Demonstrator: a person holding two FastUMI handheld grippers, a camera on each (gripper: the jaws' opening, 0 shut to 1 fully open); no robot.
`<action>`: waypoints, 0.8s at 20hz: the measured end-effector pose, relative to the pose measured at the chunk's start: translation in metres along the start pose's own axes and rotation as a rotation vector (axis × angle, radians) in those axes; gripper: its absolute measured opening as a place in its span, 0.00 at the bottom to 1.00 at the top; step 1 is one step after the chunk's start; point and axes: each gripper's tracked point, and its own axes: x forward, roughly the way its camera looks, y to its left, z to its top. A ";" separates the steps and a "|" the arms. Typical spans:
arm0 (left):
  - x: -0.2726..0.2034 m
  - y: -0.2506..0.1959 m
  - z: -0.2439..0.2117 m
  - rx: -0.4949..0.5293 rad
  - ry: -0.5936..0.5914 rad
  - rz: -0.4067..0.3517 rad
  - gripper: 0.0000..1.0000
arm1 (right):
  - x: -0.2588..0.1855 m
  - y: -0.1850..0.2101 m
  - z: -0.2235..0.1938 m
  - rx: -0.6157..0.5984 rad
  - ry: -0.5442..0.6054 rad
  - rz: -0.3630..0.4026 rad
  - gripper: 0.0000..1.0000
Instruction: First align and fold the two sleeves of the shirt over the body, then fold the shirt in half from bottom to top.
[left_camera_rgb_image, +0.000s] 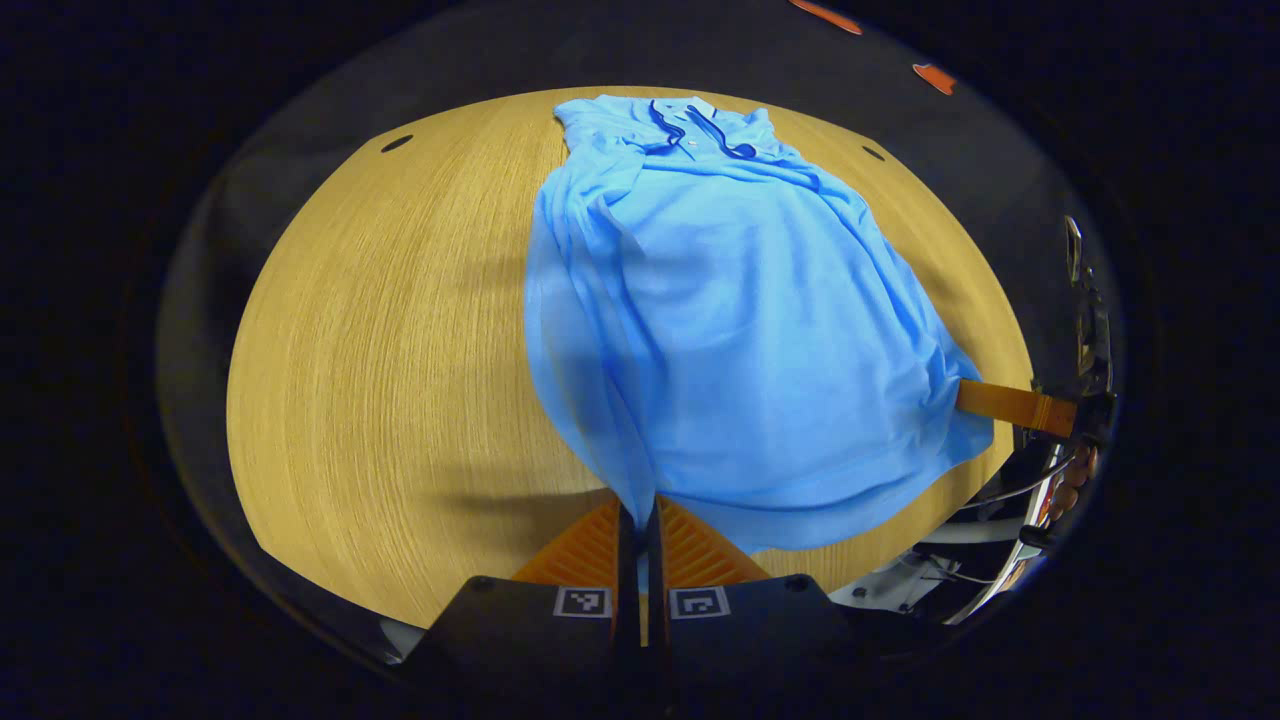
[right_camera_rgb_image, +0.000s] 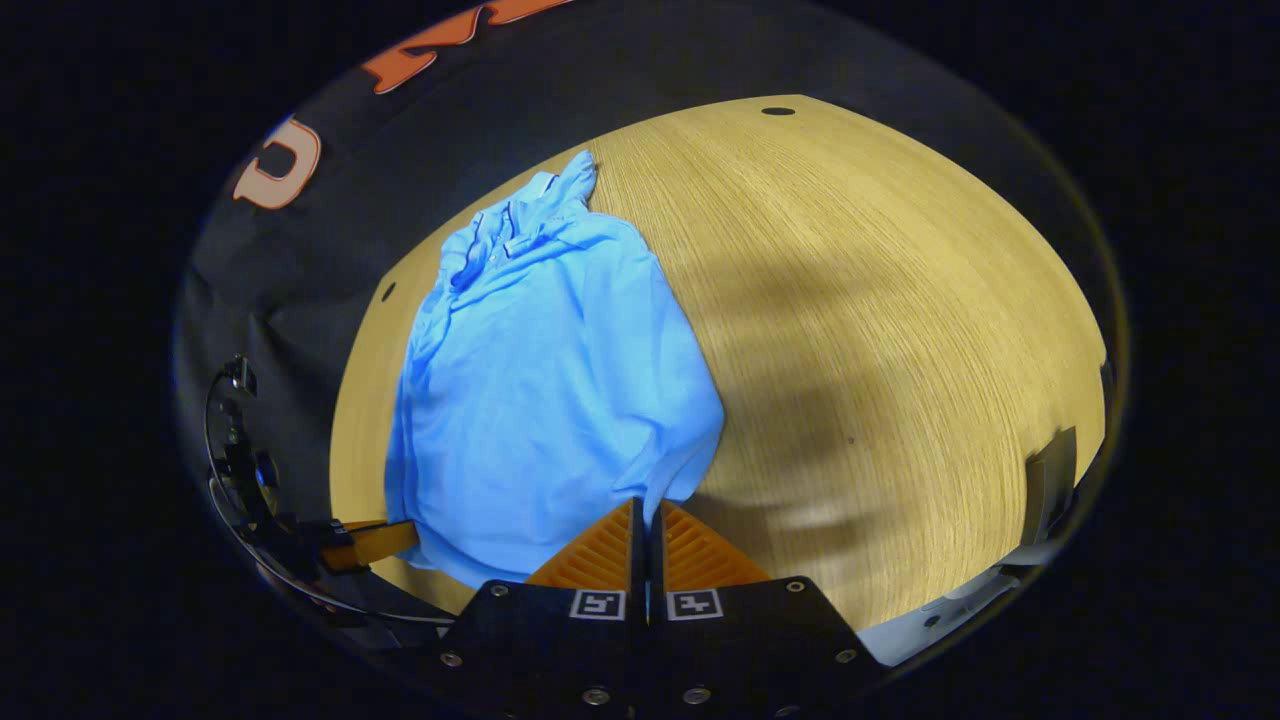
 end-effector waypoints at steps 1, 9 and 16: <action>-0.003 0.000 0.005 -0.023 -0.015 -0.010 0.07 | -0.002 0.004 0.004 0.003 -0.011 0.015 0.01; -0.056 -0.011 0.057 -0.011 -0.213 -0.064 0.07 | -0.021 0.046 0.046 0.132 -0.106 0.190 0.01; -0.073 -0.013 0.093 0.014 -0.300 -0.079 0.07 | -0.029 0.044 0.074 0.148 -0.169 0.208 0.01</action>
